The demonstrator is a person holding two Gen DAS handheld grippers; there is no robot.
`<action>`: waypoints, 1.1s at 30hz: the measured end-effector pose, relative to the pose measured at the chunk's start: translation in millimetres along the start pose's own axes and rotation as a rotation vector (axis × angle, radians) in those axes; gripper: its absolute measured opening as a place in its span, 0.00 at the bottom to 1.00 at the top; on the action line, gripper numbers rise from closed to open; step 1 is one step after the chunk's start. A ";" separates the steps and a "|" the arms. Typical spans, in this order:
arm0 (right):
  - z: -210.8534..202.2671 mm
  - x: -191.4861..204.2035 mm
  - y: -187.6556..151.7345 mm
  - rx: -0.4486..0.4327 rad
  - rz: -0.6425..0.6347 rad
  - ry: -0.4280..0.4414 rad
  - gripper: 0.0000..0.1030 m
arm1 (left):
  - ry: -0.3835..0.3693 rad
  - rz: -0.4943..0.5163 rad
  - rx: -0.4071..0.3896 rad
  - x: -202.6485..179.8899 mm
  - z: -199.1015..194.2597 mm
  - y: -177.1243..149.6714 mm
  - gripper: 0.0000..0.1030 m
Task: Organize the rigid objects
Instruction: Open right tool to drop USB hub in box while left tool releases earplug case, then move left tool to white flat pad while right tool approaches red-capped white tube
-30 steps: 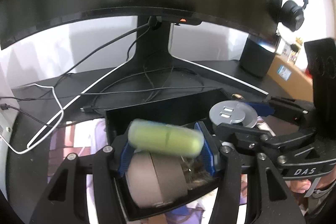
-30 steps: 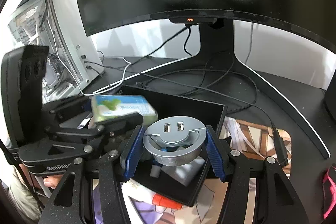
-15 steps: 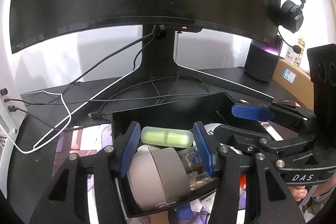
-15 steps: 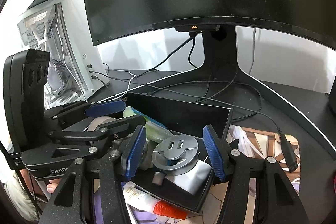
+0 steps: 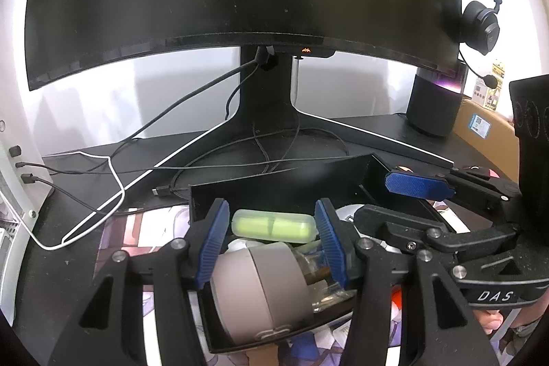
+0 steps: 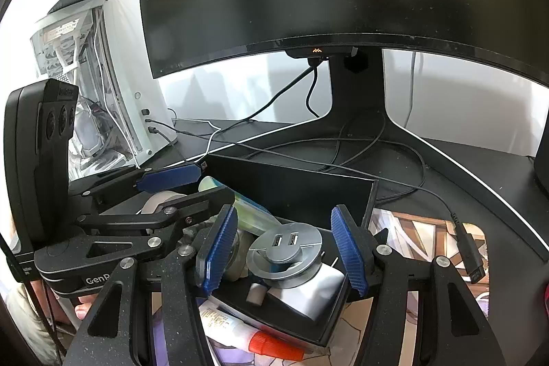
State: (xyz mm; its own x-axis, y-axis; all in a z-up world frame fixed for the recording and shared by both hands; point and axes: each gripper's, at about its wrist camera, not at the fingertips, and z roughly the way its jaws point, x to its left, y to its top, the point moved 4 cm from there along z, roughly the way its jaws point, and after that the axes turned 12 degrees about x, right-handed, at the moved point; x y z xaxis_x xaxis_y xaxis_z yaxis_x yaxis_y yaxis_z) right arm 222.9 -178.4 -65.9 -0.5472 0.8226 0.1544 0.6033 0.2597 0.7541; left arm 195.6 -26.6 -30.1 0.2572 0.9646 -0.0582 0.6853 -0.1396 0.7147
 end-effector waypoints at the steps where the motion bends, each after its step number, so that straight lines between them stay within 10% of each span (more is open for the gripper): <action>1: -0.2 -0.1 0.1 -0.002 0.000 -0.001 0.57 | 0.003 0.000 -0.003 0.0 -0.7 0.0 0.50; 28: -14.5 -4.4 0.4 -0.074 0.027 -0.067 0.57 | 0.034 0.015 -0.066 -10.3 -16.1 -2.7 0.52; 33: -19.5 -5.0 -0.8 -0.085 0.027 -0.064 0.57 | 0.072 0.047 -0.158 -13.0 -38.9 -5.4 0.67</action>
State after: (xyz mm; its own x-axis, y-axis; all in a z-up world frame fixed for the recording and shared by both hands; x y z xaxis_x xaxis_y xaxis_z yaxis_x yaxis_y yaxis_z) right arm 213.8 -192.6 -54.8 -0.4915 0.8601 0.1366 0.5642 0.1950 0.8023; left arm 162.1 -29.7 -6.0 0.2331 0.9722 0.0242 0.5562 -0.1537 0.8167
